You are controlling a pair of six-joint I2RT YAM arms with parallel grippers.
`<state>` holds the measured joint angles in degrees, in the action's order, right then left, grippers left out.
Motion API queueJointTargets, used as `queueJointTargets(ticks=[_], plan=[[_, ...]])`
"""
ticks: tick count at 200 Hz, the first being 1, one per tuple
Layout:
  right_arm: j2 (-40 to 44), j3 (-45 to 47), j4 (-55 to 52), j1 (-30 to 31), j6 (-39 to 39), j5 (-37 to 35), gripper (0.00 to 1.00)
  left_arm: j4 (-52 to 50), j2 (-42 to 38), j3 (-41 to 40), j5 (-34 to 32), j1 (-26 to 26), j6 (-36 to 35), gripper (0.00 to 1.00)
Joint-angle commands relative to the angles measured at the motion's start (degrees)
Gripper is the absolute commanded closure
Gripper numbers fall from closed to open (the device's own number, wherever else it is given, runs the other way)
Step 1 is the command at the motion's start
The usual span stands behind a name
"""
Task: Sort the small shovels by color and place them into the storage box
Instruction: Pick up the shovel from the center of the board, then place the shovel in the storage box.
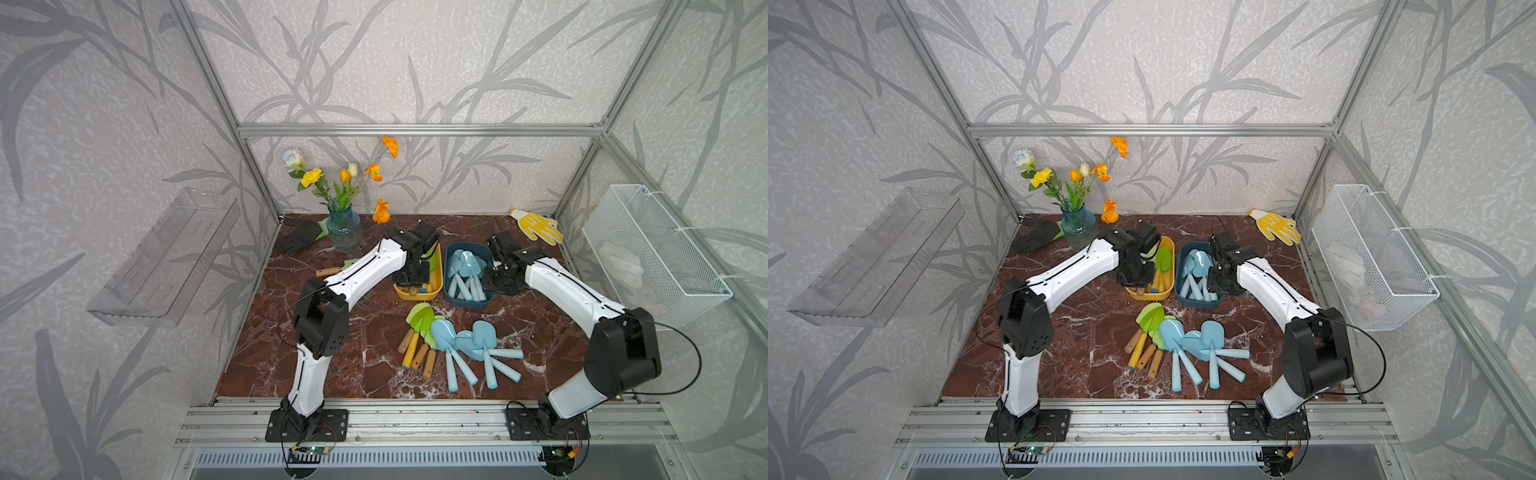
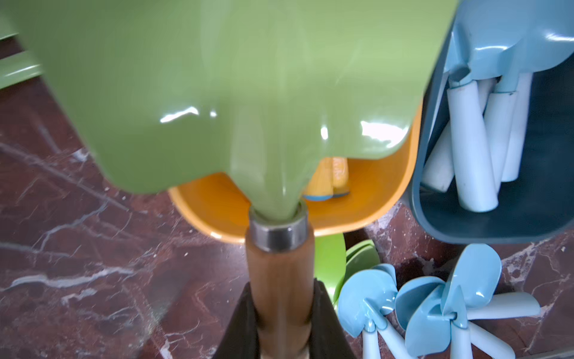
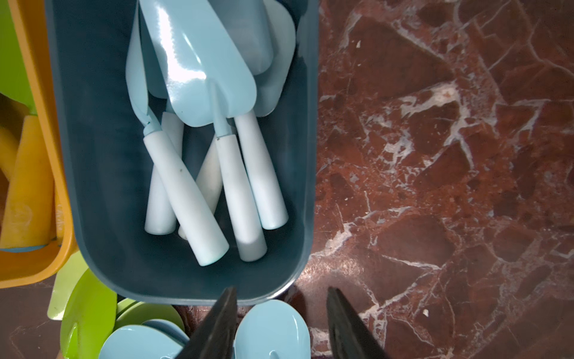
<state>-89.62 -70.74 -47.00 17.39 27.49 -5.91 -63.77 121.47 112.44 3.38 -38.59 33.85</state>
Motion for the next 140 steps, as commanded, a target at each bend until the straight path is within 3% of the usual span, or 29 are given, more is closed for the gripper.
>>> queueJointTargets(ticks=[1,43,93,106,140], plan=[[3.4,1.7,-2.1,-1.6,-1.0,0.3,0.51,-5.1,6.3,10.5,1.5,0.1,-1.6,1.0],[6.8,4.6,-3.0,-3.7,-1.6,0.6,0.51,-9.3,17.1,24.2,1.0,1.0,0.1,1.0],[9.7,7.5,-3.3,-5.9,-2.1,1.0,0.51,-7.7,19.0,22.9,4.3,1.7,5.4,0.99],[10.1,7.9,-3.4,-6.3,-2.1,1.1,0.51,-7.0,19.1,22.1,5.5,1.7,6.5,0.9],[10.8,8.6,-3.1,-6.6,-2.1,1.3,0.51,-6.4,18.9,21.8,6.4,1.5,8.0,0.53]])
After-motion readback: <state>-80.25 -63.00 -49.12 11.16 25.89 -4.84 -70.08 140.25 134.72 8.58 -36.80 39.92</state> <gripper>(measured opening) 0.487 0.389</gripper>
